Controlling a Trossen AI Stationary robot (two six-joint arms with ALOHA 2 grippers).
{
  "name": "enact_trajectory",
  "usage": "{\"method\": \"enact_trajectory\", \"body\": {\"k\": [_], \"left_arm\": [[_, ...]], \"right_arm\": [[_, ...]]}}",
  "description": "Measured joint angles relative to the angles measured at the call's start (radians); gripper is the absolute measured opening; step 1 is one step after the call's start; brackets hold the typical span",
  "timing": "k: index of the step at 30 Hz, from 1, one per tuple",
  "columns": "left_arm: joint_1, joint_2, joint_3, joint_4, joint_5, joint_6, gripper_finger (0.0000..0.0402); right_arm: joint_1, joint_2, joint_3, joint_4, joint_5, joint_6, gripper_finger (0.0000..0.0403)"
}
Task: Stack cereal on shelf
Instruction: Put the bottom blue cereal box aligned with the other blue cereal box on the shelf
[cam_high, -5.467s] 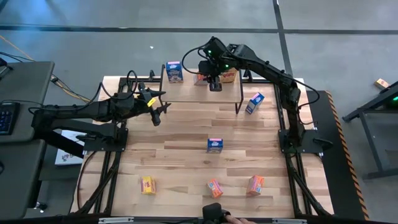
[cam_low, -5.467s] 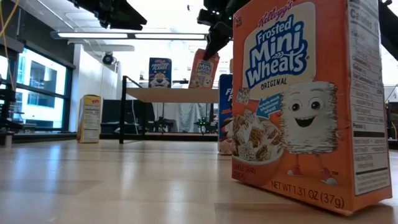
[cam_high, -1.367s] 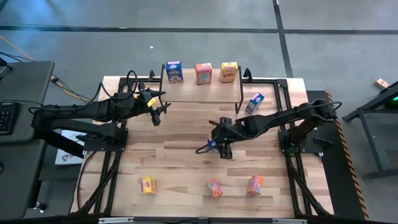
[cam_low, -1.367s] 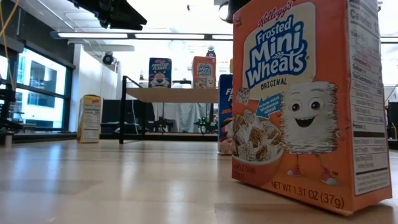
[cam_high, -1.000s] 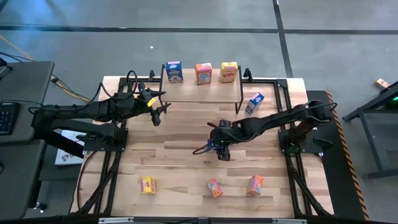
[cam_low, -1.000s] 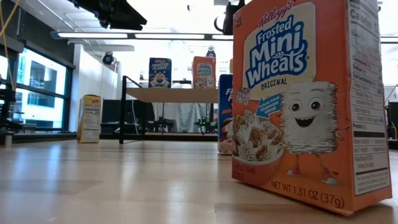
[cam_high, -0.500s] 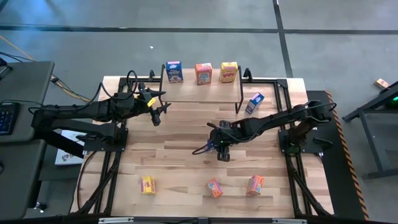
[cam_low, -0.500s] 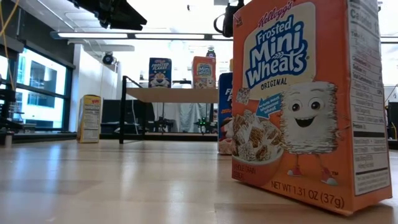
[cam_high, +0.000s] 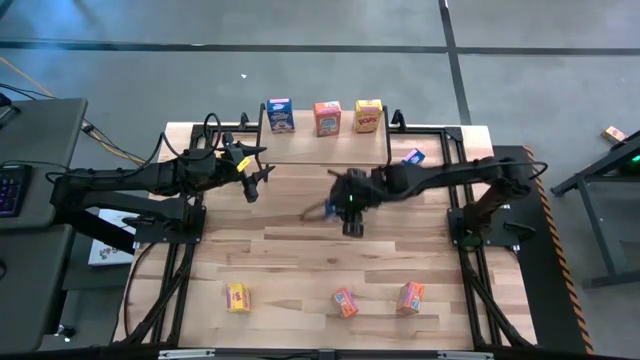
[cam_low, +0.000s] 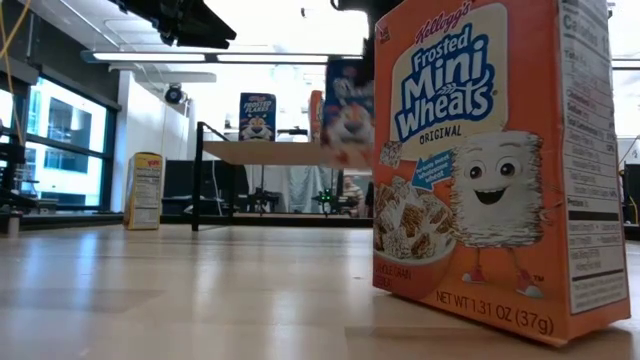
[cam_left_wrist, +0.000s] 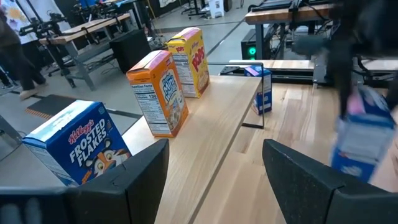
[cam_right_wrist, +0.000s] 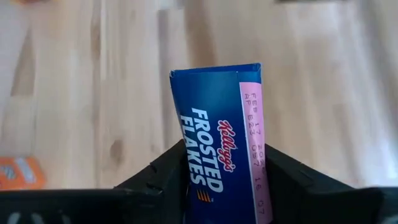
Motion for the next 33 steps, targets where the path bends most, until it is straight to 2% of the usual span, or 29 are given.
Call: {"method": "enact_trajectory", "body": {"k": [5,12,19,22,33], "left_arm": [[0.000,0.000,0.000,0.000,0.000,0.000,0.0251],[0.000,0.000,0.000,0.000,0.000,0.000,0.0251],[0.000,0.000,0.000,0.000,0.000,0.000,0.0251],[0.000,0.000,0.000,0.000,0.000,0.000,0.0251],[0.000,0.000,0.000,0.000,0.000,0.000,0.0251]], "right_arm": [[-0.092,0.050,0.186,-0.107,-0.023,-0.108,0.0155],[-0.199,0.233,0.531,-0.310,-0.049,-0.294,0.0156],[-0.291,0.396,0.857,-0.405,-0.124,-0.384,0.0156],[-0.316,0.395,0.820,-0.344,-0.129,-0.422,0.0156],[-0.338,0.392,0.773,-0.305,-0.132,-0.481,0.0156]]}}
